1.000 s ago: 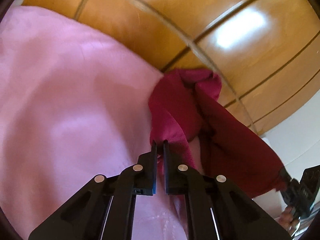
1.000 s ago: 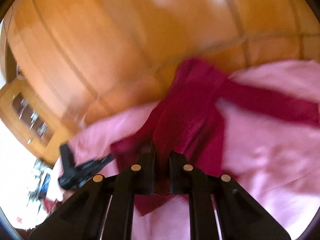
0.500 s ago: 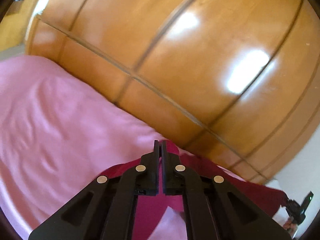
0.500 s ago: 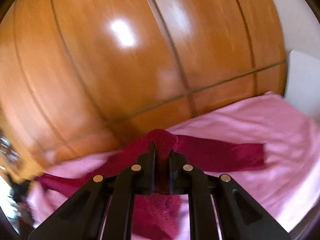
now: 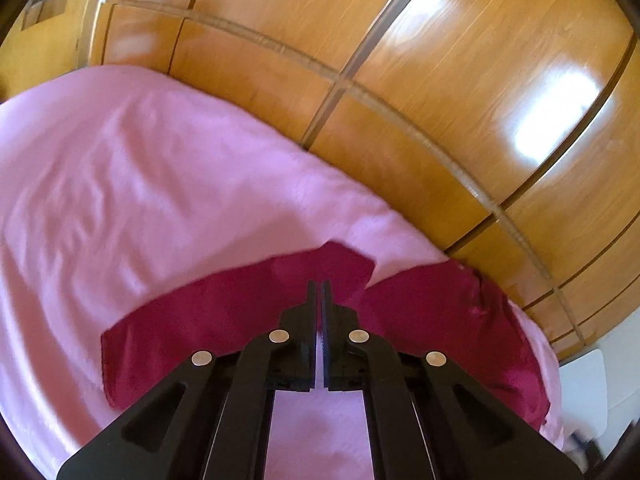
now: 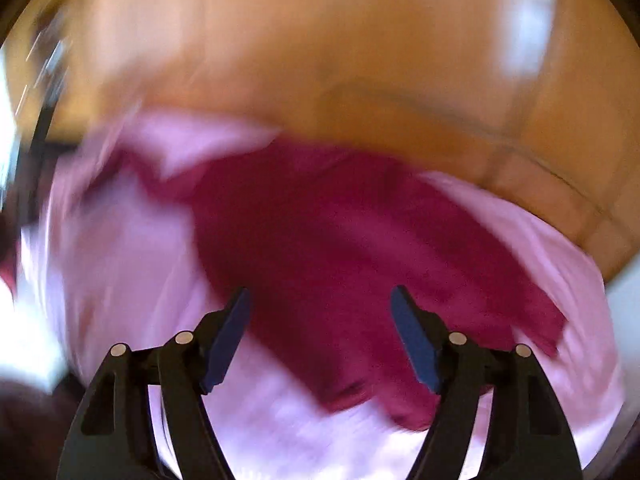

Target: Fold small clothes

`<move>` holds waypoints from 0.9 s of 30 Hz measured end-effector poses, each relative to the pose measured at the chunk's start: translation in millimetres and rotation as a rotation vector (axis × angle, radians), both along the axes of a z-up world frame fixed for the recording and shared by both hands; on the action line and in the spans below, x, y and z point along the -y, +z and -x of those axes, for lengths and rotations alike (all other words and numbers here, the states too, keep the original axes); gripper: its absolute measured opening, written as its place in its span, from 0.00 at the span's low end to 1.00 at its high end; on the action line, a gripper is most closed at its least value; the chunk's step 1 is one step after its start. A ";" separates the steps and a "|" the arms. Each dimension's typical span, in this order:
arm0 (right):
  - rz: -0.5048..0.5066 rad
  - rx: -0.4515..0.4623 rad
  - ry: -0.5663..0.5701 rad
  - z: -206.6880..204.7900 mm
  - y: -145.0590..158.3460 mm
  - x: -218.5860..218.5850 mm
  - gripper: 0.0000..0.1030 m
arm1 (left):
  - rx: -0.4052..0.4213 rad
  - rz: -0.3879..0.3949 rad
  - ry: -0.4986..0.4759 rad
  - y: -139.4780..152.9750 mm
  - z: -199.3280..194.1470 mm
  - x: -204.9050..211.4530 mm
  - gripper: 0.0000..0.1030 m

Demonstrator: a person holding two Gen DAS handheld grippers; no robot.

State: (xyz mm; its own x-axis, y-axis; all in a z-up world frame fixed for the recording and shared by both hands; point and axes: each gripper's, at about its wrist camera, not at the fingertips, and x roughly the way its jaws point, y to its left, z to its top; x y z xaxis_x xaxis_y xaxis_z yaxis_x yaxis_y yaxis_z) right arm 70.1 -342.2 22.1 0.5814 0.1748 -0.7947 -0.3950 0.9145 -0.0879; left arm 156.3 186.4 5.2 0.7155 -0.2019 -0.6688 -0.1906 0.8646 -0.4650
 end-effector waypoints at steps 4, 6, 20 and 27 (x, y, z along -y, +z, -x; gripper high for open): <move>0.244 -0.068 0.047 -2.3 -74.9 -42.1 0.45 | -0.012 -0.019 -0.011 -8.7 13.5 -2.9 0.00; 0.372 -0.095 0.012 -14.8 -111.5 -42.9 0.42 | -0.007 -0.032 -0.027 -9.2 23.9 -4.3 0.05; -0.409 -0.200 0.239 40.2 26.2 -59.8 0.06 | -0.070 -0.009 0.051 -45.2 75.1 -54.7 0.51; -0.541 -0.382 0.359 45.1 1.1 -112.1 0.09 | -0.137 -0.023 0.151 -64.3 67.2 -82.1 0.68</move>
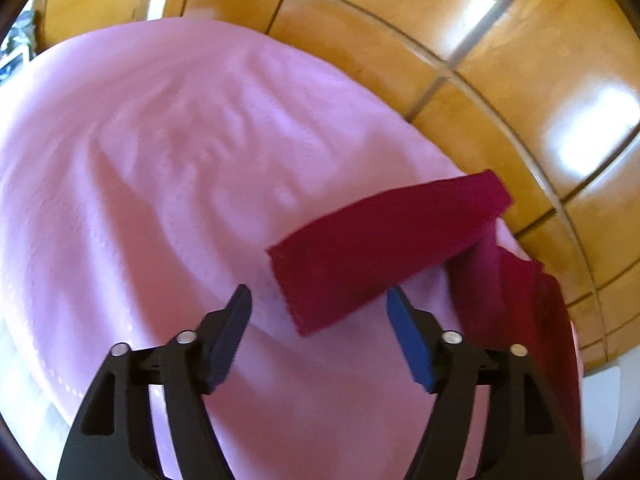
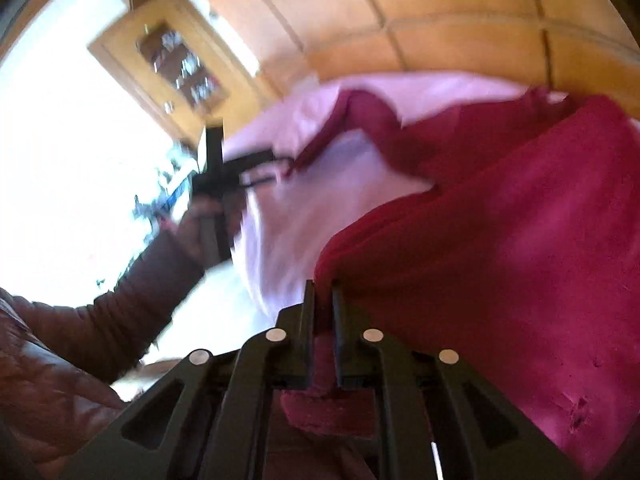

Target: Fold small clothes

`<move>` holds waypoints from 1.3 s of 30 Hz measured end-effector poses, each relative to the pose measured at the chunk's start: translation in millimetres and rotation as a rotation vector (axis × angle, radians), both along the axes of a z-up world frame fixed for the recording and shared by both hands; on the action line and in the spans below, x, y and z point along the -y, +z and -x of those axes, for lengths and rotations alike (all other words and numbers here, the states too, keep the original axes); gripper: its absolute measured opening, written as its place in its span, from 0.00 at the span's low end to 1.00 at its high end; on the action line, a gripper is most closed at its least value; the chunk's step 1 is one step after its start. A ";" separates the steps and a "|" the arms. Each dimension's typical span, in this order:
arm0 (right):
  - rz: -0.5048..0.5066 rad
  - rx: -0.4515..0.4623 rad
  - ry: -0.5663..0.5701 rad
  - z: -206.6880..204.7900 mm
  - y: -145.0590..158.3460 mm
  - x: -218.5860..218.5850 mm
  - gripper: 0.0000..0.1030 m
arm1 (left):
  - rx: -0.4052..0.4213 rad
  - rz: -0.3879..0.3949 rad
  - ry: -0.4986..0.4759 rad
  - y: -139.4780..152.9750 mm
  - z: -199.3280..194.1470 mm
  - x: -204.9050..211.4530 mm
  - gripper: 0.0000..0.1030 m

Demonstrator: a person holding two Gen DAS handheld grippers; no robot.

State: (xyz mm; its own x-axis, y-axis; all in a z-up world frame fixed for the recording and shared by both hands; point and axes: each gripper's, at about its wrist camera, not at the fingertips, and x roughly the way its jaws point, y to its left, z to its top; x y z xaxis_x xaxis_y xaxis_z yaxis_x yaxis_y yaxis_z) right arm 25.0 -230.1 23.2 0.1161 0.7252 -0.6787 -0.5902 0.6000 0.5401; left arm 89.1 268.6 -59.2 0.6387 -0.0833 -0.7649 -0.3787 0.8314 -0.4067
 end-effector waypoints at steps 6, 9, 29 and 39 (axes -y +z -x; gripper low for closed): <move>0.010 0.049 0.067 -2.1 -0.7 -20.7 0.66 | -0.036 -0.027 -0.012 -10.1 -20.8 -3.1 0.68; 0.014 0.080 0.046 -4.2 7.9 -19.0 0.66 | -0.014 -0.079 -0.017 -8.5 -30.1 1.1 0.68; 0.161 0.079 -0.396 -191.8 -6.8 11.0 0.78 | -0.022 -0.460 -0.300 -19.2 -66.7 72.8 0.03; 0.487 0.033 -0.387 -309.2 -80.2 -51.1 0.71 | 0.156 -0.228 -0.124 25.0 -6.8 7.3 0.03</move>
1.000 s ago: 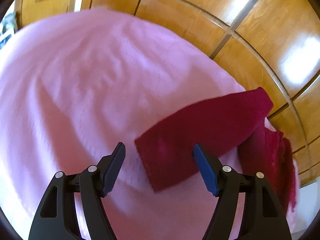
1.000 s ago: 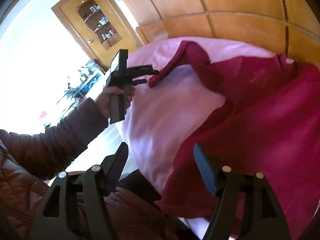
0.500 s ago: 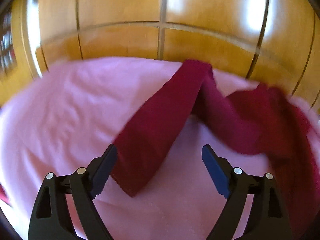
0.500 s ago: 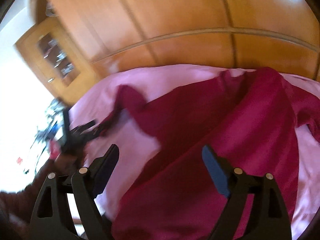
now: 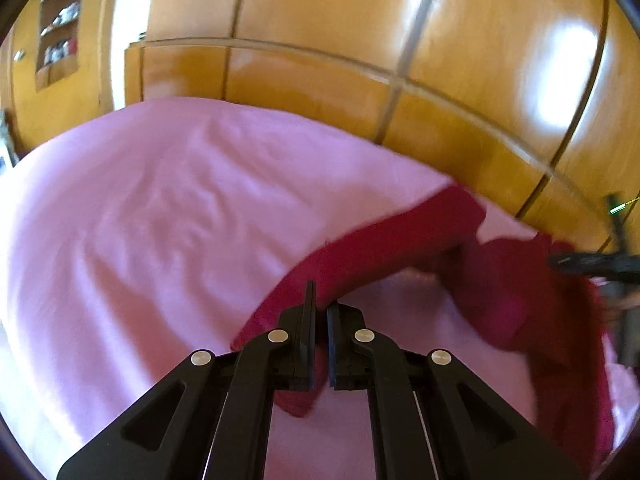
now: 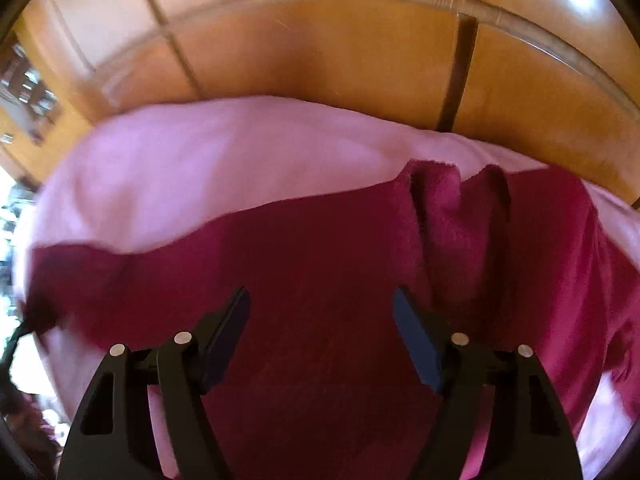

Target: Fold small clothes

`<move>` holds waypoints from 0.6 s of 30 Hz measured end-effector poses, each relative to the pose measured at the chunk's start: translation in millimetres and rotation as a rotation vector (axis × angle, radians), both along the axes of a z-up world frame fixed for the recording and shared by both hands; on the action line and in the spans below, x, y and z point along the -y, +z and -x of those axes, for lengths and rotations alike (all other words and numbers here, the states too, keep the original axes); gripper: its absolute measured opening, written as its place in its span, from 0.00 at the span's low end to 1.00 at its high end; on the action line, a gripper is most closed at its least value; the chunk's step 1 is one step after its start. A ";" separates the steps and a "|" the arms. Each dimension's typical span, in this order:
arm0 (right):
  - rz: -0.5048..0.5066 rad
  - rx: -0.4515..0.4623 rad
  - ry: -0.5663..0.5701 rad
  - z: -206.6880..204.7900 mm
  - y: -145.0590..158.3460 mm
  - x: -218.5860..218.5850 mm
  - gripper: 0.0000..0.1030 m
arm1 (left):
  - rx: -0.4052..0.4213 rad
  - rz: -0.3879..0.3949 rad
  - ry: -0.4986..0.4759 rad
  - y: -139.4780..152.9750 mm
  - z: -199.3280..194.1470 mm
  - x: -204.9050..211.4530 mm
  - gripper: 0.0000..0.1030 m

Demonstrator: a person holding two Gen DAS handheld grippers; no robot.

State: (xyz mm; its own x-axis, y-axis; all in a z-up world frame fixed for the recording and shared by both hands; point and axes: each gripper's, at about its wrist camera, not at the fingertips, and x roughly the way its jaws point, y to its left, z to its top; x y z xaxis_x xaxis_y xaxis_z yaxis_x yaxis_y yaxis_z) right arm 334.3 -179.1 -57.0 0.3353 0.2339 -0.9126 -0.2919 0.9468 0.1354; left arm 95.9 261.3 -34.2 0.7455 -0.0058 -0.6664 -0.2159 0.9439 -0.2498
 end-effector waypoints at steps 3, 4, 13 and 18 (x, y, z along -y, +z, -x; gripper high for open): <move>0.103 -0.014 -0.038 -24.3 -24.4 -6.5 0.68 | 0.032 0.073 0.011 16.7 24.6 -14.7 0.03; 0.118 -0.031 -0.033 -29.6 -33.8 -8.0 0.62 | 0.041 0.096 0.012 22.0 31.6 -20.9 0.03; -0.002 0.116 0.092 -13.6 23.6 -15.1 0.06 | 0.098 0.249 -0.011 59.2 43.3 -41.2 0.03; -0.049 0.275 0.034 -35.7 82.8 -11.9 0.06 | 0.063 0.287 0.011 88.1 10.2 -71.7 0.03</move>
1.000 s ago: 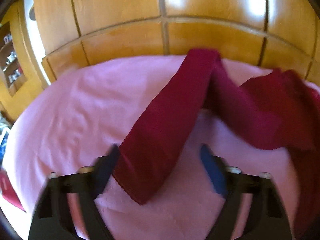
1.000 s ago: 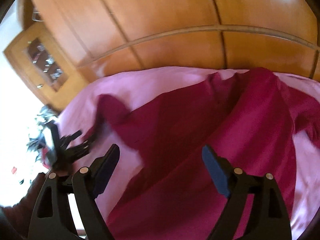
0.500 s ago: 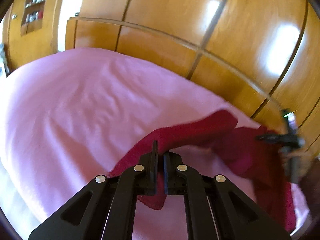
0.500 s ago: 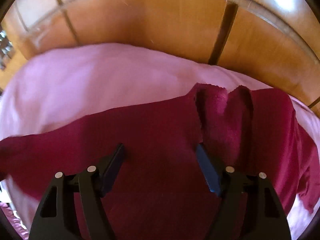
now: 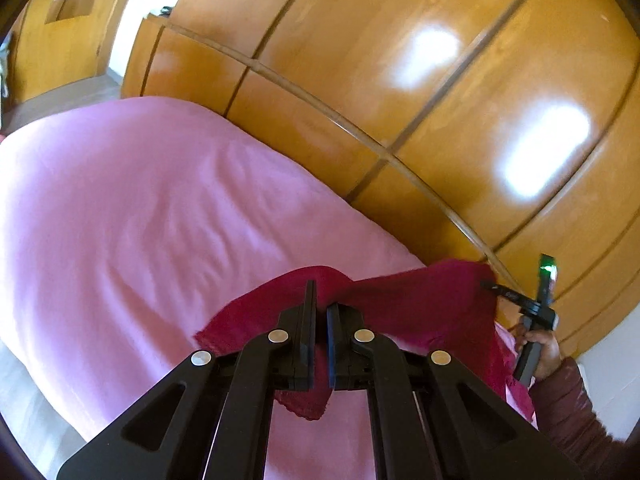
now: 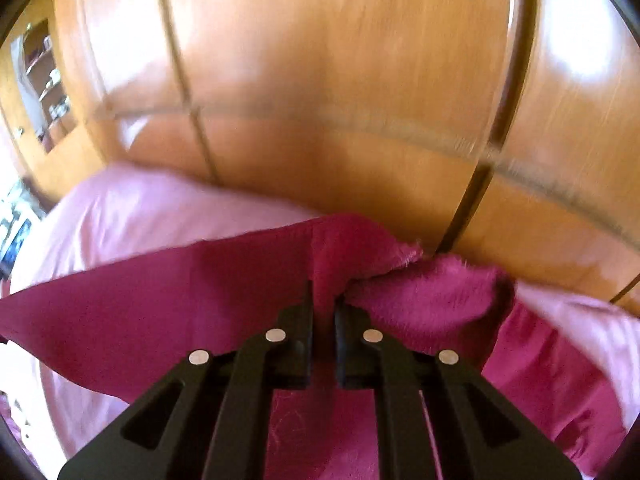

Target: Fold small clothes

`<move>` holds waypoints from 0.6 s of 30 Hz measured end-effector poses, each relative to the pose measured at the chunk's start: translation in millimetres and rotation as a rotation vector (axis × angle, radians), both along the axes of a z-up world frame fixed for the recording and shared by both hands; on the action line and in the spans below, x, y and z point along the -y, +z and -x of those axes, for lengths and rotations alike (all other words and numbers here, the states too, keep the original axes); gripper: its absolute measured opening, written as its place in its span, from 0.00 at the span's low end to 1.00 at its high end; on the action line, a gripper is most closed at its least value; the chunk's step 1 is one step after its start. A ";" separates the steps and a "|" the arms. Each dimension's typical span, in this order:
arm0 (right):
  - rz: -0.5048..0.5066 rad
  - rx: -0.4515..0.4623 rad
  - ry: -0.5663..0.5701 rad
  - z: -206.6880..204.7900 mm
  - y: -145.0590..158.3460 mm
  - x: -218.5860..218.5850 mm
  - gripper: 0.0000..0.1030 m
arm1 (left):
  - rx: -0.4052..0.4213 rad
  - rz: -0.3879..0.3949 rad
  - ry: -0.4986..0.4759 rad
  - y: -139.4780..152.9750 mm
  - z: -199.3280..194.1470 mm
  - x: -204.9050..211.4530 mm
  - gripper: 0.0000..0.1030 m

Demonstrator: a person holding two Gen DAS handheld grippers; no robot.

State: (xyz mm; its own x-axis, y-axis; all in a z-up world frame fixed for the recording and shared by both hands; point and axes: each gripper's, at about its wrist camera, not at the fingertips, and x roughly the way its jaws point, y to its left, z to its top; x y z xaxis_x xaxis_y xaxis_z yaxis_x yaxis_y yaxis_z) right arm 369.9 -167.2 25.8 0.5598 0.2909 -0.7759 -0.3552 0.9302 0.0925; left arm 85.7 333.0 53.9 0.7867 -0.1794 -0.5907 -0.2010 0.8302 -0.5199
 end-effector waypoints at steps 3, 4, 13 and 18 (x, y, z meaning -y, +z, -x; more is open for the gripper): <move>0.006 0.020 -0.048 -16.9 7.1 -2.9 0.06 | -0.059 -0.048 0.029 7.5 -35.8 -9.8 0.03; 0.005 0.019 -0.063 -23.2 6.1 -5.1 0.07 | -0.083 -0.060 0.046 7.6 -50.9 -12.3 0.03; 0.001 0.052 -0.091 16.3 4.1 27.3 0.74 | -0.252 -0.061 0.220 -35.1 -118.2 -22.8 0.54; 0.044 -0.005 -0.032 101.3 -20.0 90.1 0.77 | -0.163 0.118 -0.004 -57.5 -72.0 5.8 0.54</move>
State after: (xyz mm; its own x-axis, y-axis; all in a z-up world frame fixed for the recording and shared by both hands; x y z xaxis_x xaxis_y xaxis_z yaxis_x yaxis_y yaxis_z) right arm 268.6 -257.3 5.8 0.5639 0.2385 -0.7906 -0.3249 0.9443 0.0531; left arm 157.7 327.2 -3.6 0.6818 -0.2582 -0.6845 -0.2870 0.7662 -0.5749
